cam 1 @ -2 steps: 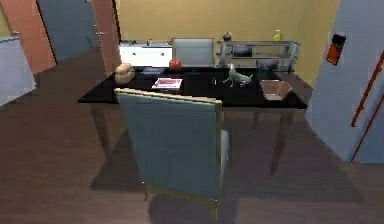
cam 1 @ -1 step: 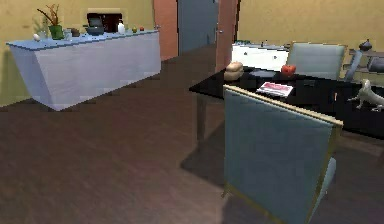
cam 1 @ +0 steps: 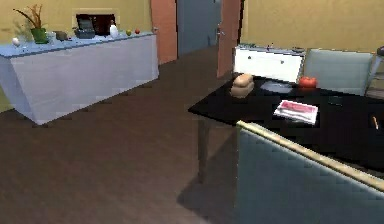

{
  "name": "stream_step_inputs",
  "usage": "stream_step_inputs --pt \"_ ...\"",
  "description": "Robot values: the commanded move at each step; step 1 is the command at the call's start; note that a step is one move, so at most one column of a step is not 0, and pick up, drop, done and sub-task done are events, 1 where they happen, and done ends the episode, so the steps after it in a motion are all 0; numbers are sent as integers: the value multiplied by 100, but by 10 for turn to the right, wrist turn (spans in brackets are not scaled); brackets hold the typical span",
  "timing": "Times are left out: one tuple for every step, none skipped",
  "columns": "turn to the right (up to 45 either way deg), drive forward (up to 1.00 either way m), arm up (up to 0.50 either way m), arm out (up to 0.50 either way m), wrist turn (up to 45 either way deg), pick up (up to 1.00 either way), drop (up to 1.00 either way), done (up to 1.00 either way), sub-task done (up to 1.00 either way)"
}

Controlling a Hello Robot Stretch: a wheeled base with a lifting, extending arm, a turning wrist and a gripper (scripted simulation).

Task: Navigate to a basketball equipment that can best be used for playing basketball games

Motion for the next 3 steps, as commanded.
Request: stream_step_inputs --pt "-210 0 0 0 0 0 0 0 0" --pt "0 100 0 0 0 0 0 0 0" --pt "0 50 0 0 0 0 0 0 0"
